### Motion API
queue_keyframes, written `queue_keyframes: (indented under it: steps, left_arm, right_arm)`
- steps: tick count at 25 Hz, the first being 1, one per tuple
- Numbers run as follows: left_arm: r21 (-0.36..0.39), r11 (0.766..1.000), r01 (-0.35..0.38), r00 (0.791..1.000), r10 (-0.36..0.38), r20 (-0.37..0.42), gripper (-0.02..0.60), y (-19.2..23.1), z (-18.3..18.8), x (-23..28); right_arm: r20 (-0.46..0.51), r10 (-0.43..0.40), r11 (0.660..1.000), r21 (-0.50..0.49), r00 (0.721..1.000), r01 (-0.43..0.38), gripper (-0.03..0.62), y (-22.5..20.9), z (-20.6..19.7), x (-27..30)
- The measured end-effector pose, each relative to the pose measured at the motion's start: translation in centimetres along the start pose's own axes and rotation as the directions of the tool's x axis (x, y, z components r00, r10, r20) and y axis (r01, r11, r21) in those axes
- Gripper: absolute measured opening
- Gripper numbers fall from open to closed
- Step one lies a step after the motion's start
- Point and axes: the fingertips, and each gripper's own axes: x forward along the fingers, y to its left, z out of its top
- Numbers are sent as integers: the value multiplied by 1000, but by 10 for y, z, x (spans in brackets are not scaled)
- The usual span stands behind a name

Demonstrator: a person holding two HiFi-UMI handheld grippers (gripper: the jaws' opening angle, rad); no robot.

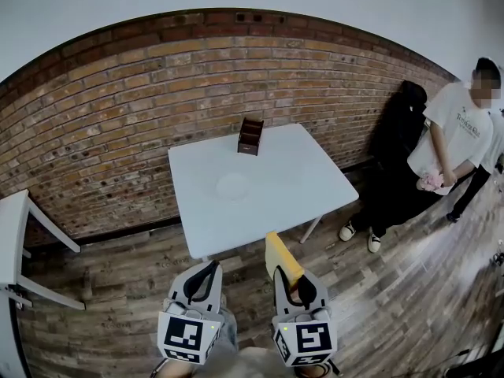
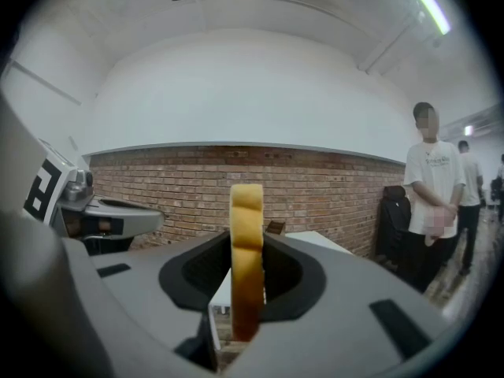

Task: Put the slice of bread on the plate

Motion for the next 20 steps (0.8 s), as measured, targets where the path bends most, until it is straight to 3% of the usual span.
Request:
queue_keyframes:
  steps: [20]
  left_arm:
    - [-6, 994, 109, 993, -109, -41, 9, 143, 15, 195]
  right_arm:
    - [-49, -82, 997, 3, 995, 82, 100, -19, 31, 224]
